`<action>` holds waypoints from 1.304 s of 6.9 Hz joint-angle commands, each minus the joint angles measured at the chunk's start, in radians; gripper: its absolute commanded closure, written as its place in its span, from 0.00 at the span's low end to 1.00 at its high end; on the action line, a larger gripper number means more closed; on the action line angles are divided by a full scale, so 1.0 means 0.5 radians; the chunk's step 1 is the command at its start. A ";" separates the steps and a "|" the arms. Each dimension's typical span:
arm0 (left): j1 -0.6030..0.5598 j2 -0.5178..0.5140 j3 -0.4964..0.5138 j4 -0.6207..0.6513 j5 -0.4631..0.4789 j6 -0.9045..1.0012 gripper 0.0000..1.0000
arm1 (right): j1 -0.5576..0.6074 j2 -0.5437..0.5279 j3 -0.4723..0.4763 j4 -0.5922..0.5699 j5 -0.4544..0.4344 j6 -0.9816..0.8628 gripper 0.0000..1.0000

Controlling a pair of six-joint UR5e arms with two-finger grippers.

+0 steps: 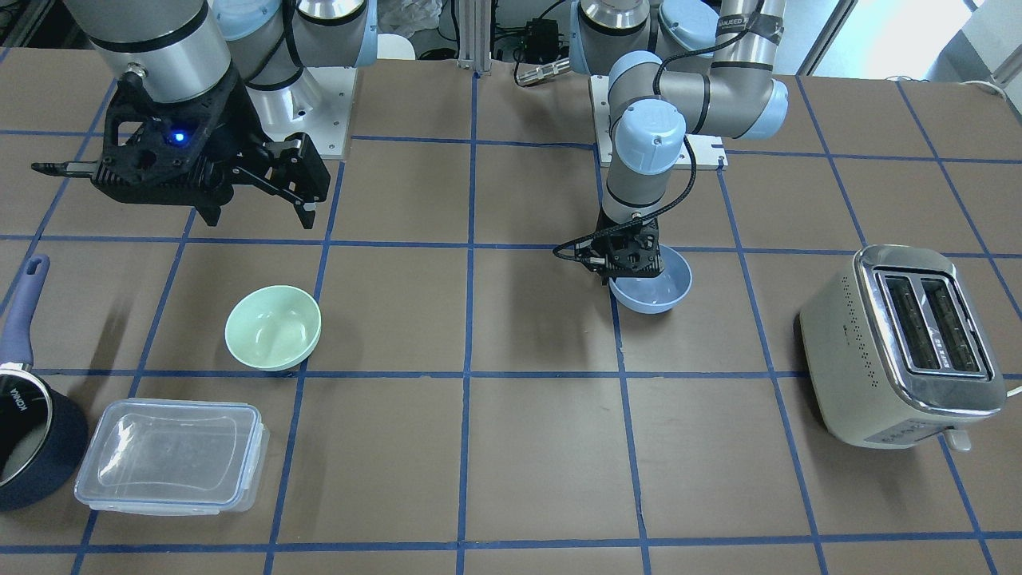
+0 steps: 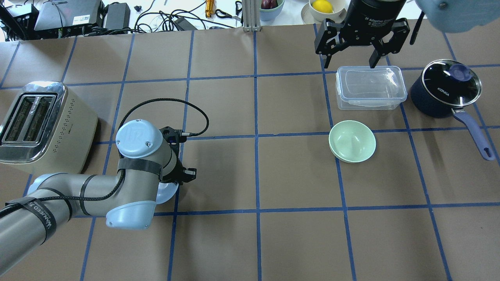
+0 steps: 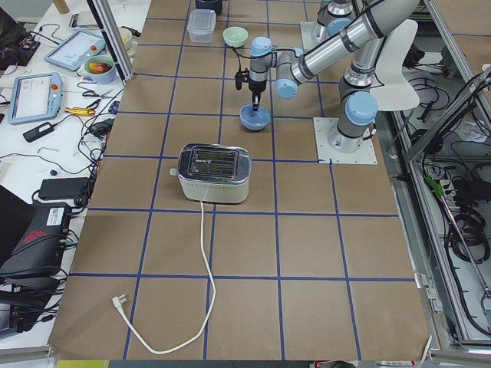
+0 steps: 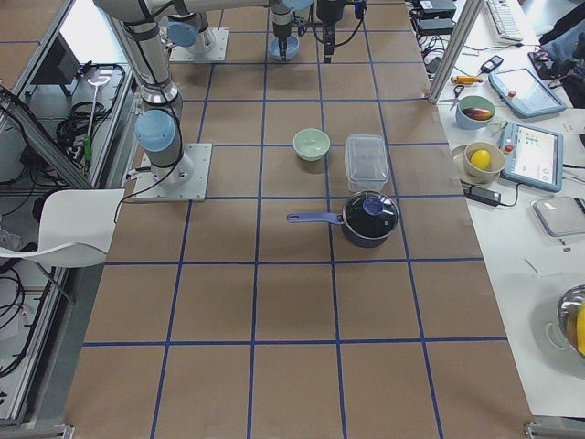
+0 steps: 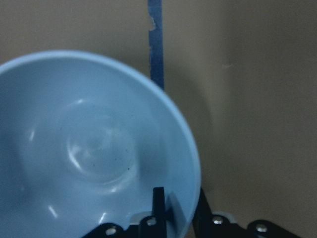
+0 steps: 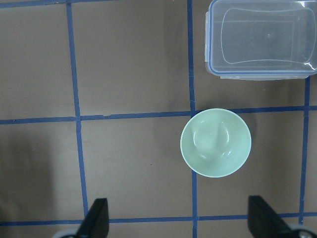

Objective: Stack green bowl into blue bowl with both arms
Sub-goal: 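Carry the light blue bowl with the left gripper toward the table center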

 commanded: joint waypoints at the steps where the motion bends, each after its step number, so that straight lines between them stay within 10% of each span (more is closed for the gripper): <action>1: -0.070 -0.015 0.264 -0.058 -0.066 -0.023 1.00 | 0.000 0.000 0.000 0.002 -0.001 0.000 0.00; 5: -0.459 -0.532 0.960 -0.239 -0.177 -0.948 1.00 | 0.000 0.003 0.003 0.003 -0.001 0.000 0.00; 9: -0.610 -0.871 1.357 -0.282 -0.072 -1.076 1.00 | -0.027 0.009 0.000 0.024 -0.004 -0.027 0.00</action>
